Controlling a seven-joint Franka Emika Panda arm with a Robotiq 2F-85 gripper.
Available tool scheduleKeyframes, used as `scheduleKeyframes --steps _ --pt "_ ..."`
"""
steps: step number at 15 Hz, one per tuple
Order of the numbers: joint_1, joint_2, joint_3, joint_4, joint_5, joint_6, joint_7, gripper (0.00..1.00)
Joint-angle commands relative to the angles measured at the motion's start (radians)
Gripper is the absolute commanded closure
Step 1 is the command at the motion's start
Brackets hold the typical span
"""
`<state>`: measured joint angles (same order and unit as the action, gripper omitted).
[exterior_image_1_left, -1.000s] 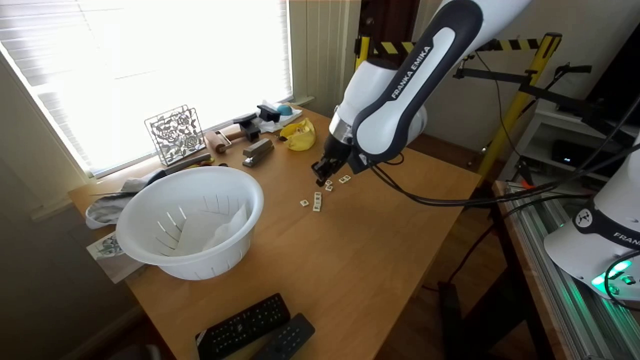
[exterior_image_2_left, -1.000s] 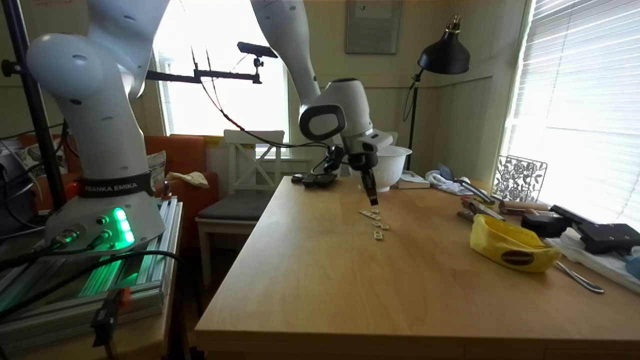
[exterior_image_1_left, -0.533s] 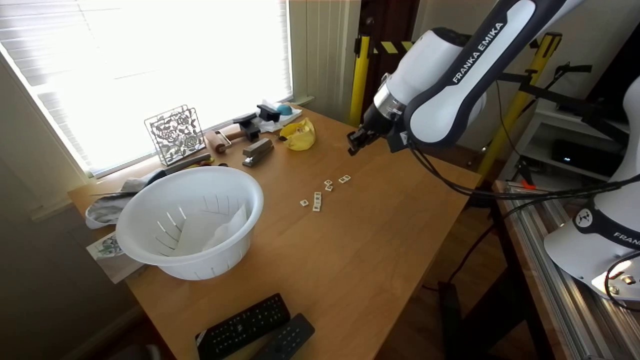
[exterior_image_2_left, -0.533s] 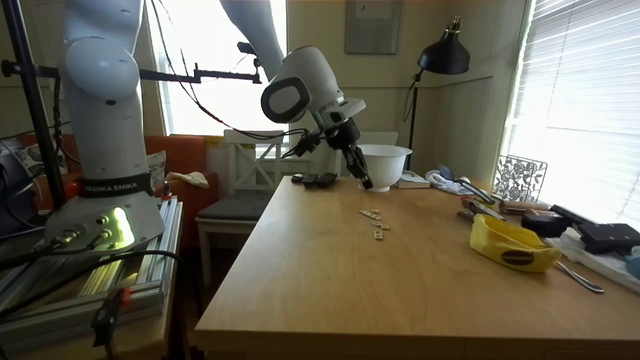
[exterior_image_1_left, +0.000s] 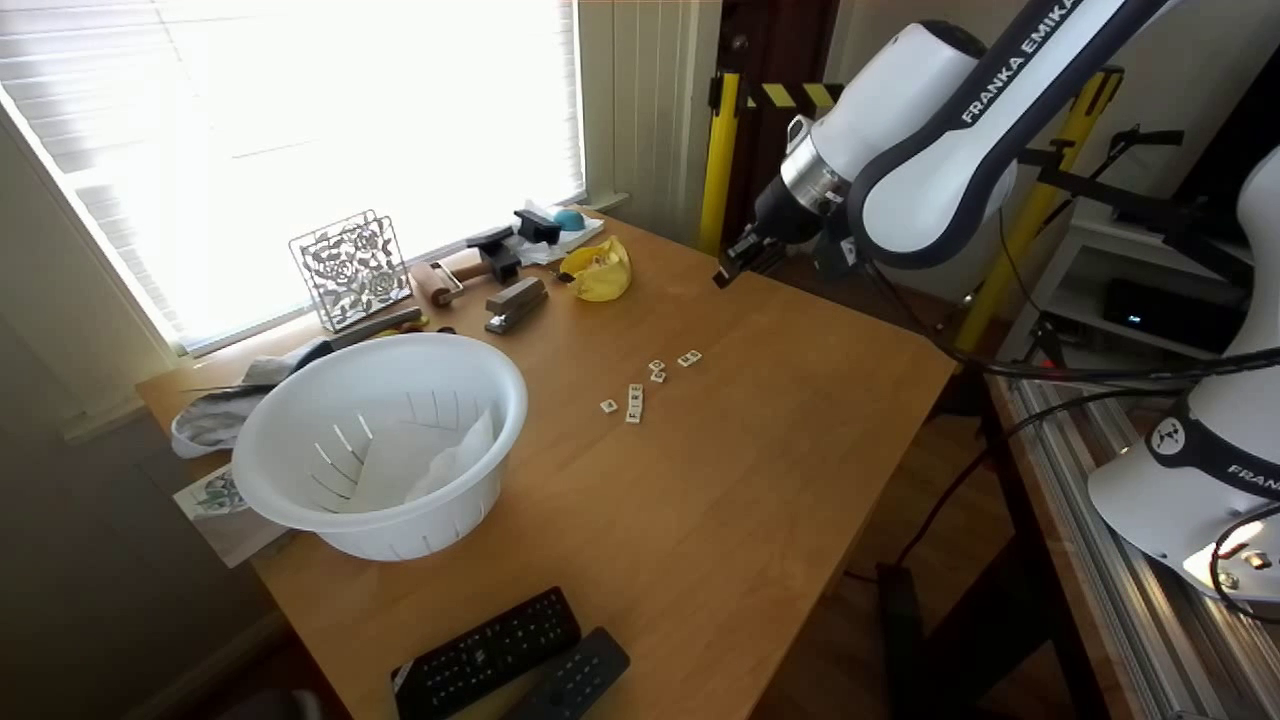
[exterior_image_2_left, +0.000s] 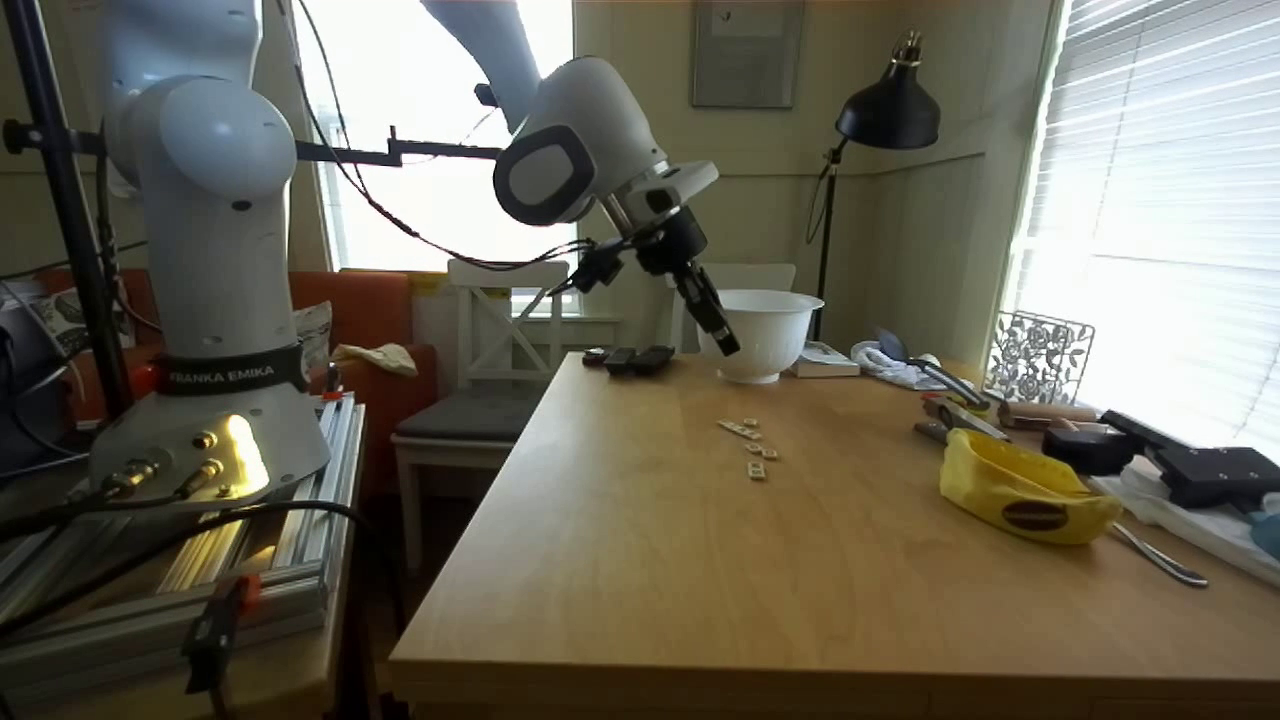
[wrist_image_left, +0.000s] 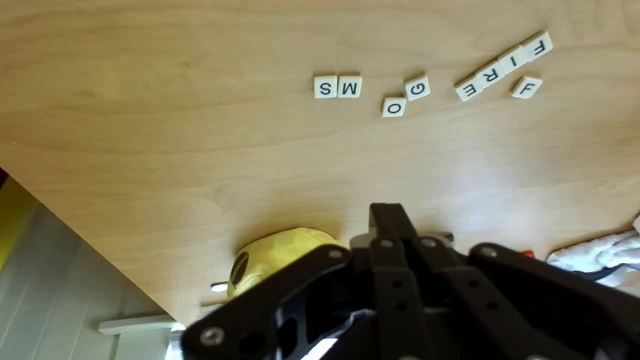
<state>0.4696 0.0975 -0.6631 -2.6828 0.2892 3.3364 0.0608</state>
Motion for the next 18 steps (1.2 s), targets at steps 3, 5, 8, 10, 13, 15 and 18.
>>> scheduleKeyframes --steps 3,5,8,10,13,15,18 --pt "-0.010 -0.215 -0.006 -0.069 -0.096 -0.078 -0.123 1.00" --pt "-0.036 -0.296 0.019 -0.081 -0.132 -0.161 -0.146 1.00" --pt "-0.020 -0.368 -0.002 -0.064 -0.106 -0.299 -0.212 0.96" --pt "-0.006 -0.380 -0.032 -0.036 -0.094 -0.394 -0.261 0.70" --pt "-0.004 -0.354 -0.055 0.021 -0.094 -0.525 -0.292 0.53" --pt "0.010 -0.310 -0.066 0.083 -0.080 -0.602 -0.304 0.38" --pt "0.043 -0.243 -0.076 0.174 -0.053 -0.675 -0.315 0.16"
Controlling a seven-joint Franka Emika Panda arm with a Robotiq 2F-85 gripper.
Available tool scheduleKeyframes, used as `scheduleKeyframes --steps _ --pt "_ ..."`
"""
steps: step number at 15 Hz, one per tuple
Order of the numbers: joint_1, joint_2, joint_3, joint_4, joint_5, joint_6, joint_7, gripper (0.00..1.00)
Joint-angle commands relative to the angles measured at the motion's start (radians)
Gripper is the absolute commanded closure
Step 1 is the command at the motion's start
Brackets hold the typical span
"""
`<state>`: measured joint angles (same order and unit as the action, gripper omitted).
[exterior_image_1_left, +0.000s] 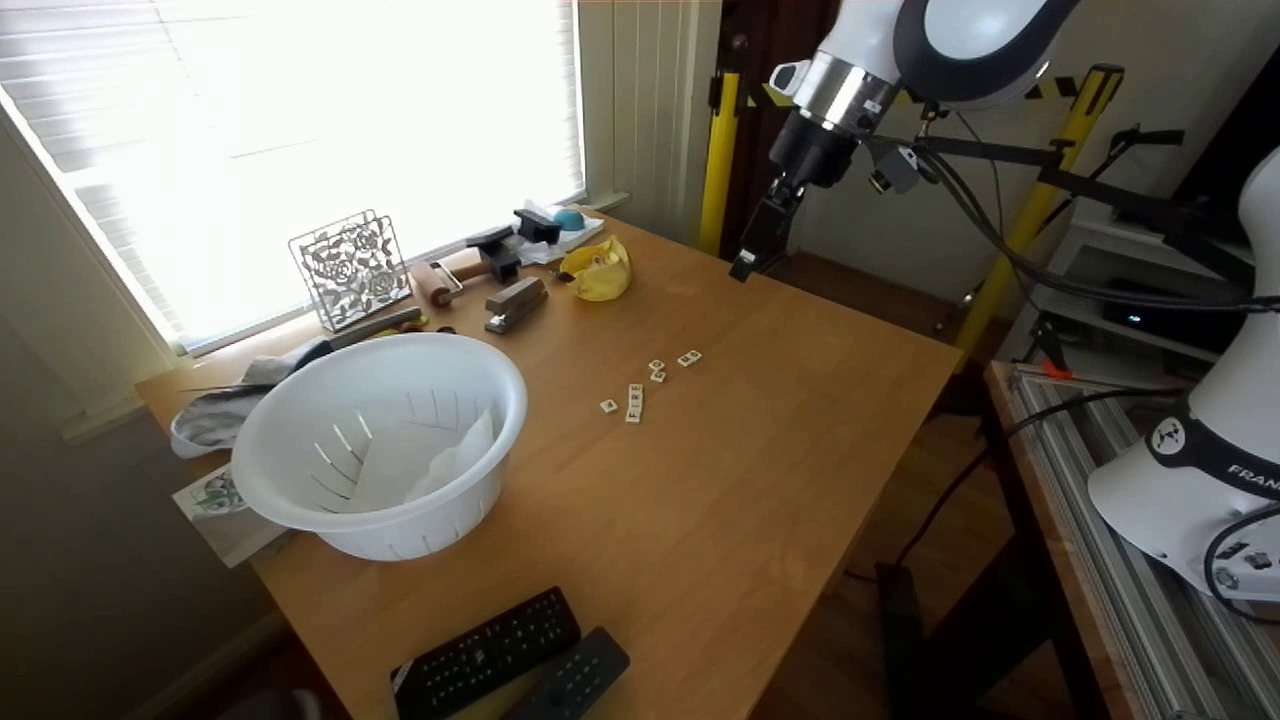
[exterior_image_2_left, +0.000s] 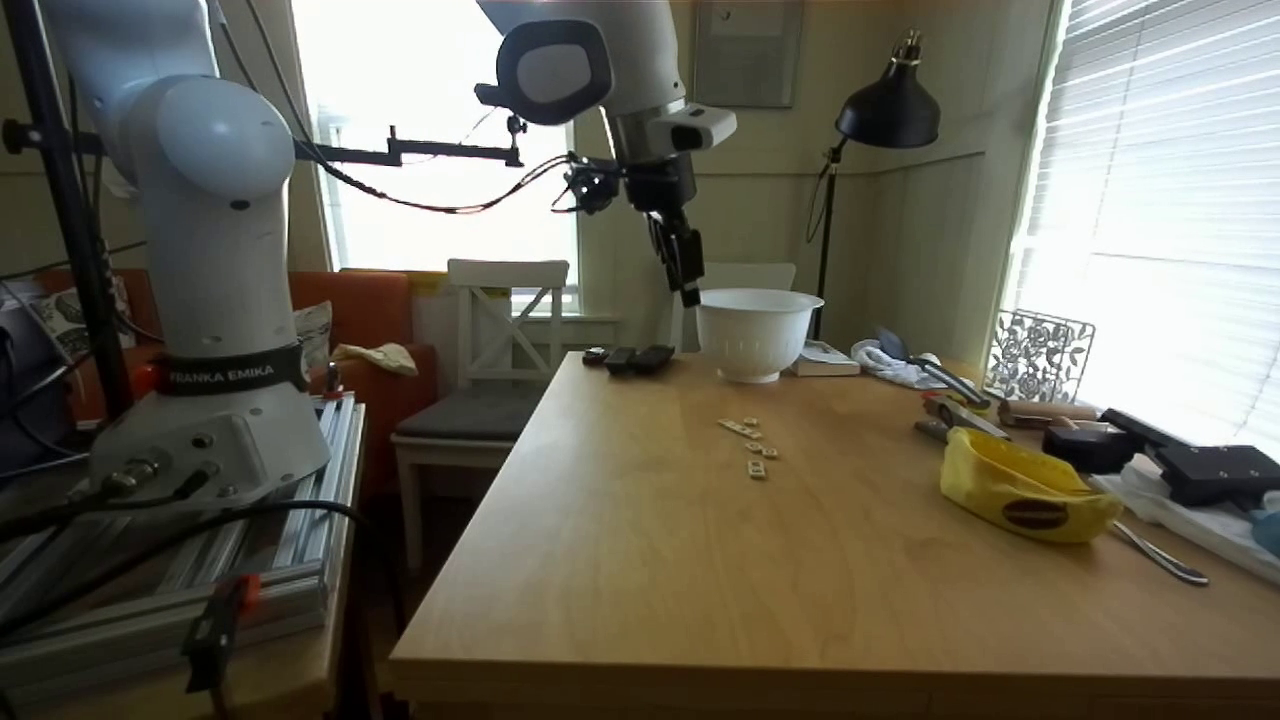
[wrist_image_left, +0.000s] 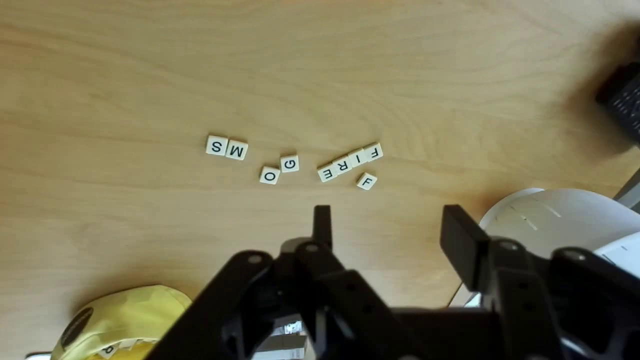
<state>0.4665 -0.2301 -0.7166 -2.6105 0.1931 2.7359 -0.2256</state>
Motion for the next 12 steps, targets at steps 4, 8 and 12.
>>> scheduleKeyframes --steps 4,8,12 --pt "0.099 0.198 -0.041 0.229 0.122 -0.154 -0.075 0.00" --pt "-0.099 0.312 0.168 0.333 0.230 -0.232 -0.147 0.00" --pt "-0.339 0.405 0.412 0.425 0.213 -0.260 -0.150 0.00"
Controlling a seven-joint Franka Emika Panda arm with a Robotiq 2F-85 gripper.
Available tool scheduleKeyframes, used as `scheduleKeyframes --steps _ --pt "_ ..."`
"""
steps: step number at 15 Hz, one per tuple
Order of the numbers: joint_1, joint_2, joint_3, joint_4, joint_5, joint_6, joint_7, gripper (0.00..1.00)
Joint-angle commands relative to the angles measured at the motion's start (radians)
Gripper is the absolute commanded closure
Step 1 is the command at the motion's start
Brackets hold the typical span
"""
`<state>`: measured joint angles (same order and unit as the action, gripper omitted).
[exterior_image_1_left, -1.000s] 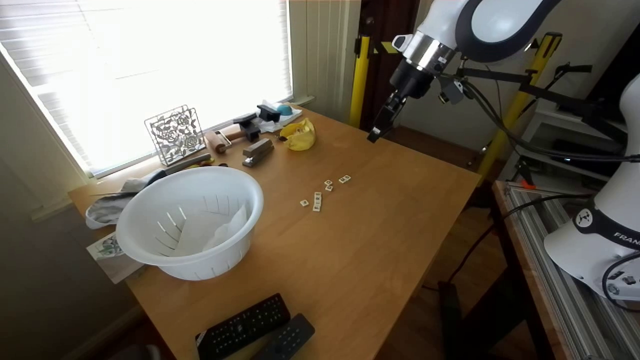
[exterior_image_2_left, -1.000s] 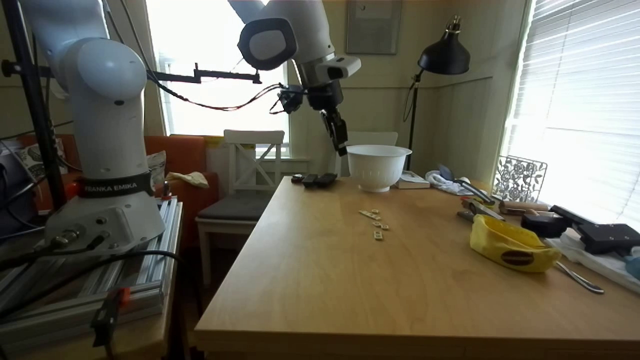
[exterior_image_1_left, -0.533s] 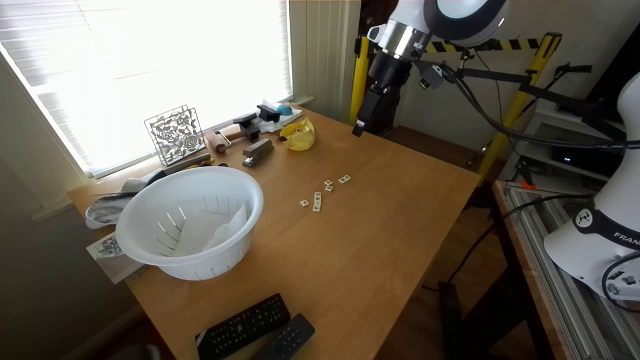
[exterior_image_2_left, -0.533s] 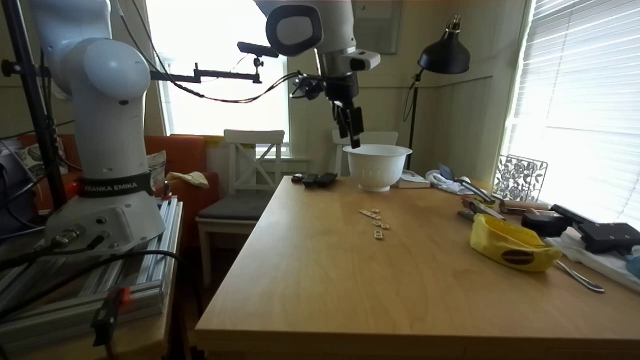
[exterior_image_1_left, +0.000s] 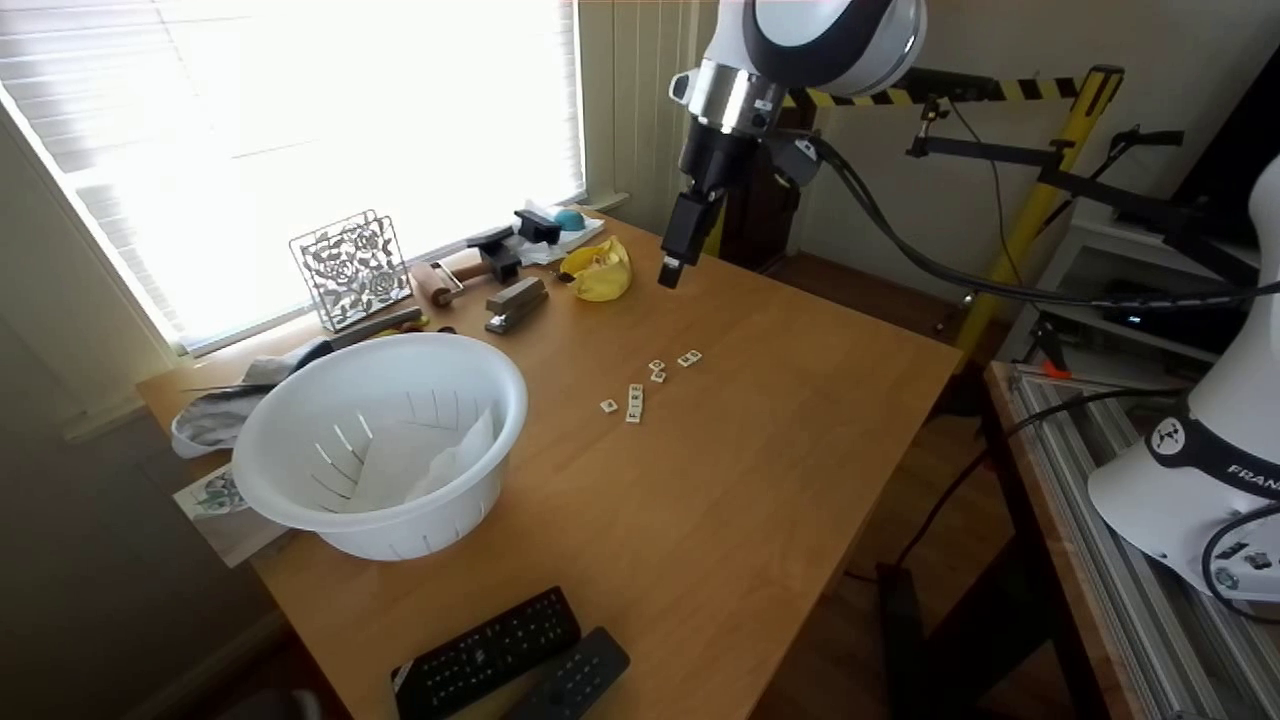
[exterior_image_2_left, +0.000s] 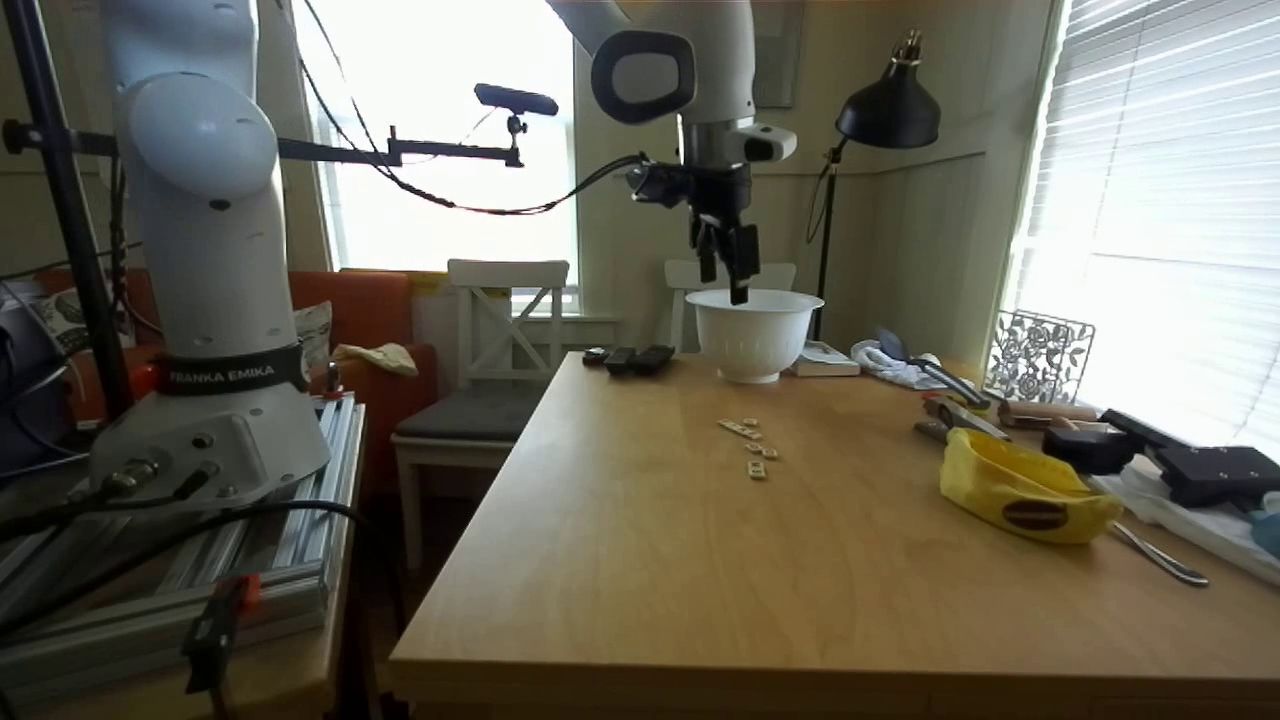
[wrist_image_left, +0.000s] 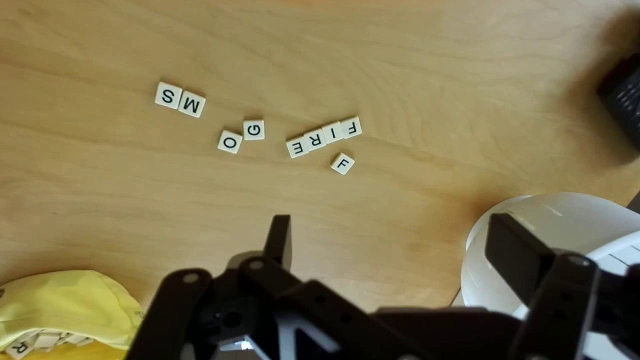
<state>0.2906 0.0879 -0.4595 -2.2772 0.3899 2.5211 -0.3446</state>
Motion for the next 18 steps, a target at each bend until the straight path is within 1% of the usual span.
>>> scheduleKeyframes --steps 1,4,7,10,13,14,18 --pt "-0.208 0.108 0.200 0.110 0.002 -0.043 -0.018 0.00" --pt "-0.303 0.147 0.295 0.154 -0.031 -0.064 -0.004 0.00" --pt "-0.354 0.184 0.351 0.192 -0.064 -0.094 -0.001 0.00" --pt "-0.373 0.205 0.380 0.213 -0.128 -0.139 -0.005 0.00" --pt "-0.371 0.215 0.390 0.217 -0.208 -0.160 0.018 0.00" --pt "-0.384 0.195 0.402 0.188 -0.172 -0.128 0.009 0.00" --pt "-0.383 0.200 0.405 0.189 -0.191 -0.130 0.011 0.00"
